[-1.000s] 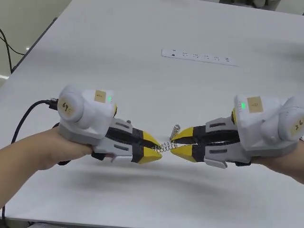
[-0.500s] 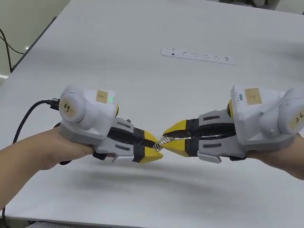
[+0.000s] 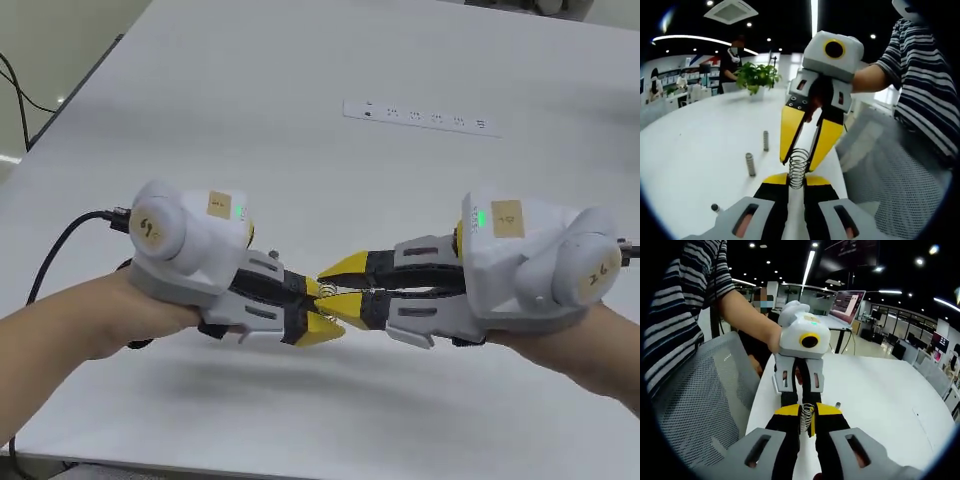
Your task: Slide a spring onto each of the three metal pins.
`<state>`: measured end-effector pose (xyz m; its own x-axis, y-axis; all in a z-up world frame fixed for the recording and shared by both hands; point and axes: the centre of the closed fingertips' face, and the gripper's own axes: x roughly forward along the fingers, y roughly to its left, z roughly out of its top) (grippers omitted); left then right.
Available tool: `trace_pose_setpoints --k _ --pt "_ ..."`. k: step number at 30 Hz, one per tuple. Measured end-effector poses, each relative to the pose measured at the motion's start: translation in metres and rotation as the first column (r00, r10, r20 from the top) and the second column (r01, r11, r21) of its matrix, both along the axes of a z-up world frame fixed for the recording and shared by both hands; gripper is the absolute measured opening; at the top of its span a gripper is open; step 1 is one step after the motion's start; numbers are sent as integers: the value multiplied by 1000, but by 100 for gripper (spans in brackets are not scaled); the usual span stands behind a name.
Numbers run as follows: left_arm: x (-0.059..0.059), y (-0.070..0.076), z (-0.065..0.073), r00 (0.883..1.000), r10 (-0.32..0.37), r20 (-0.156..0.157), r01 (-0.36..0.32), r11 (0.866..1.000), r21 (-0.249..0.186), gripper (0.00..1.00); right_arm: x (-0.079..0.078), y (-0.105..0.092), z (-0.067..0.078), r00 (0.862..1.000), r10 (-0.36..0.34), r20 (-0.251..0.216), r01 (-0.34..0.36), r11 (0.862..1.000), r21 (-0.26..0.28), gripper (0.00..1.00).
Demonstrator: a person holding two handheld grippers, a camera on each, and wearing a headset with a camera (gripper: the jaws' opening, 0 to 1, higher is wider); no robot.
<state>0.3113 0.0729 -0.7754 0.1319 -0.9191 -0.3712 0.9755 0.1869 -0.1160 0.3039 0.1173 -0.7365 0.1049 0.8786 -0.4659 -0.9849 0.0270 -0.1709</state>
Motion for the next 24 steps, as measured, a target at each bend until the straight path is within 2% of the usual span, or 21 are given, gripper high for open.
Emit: trace_pose_setpoints --k 4,7,15,21,24 --pt "-1 2 0 1000 7 -9 -7 1000 7 3 0 1 0 1000 22 19 -21 1000 -23 7" --pt "1 4 1 1000 21 -12 -21 1000 1 4 1 2 2 999 25 22 -24 999 -22 7" --pt "2 8 2 998 51 -45 -51 999 1 7 2 3 4 999 19 31 -19 1000 -15 7" --pt "2 15 -3 994 83 -69 -82 997 10 16 9 -1 4 1000 -12 22 12 1000 -10 7" --pt "1 21 -5 993 93 -70 -92 996 18 21 12 -2 4 999 -28 21 28 1000 -5 7"
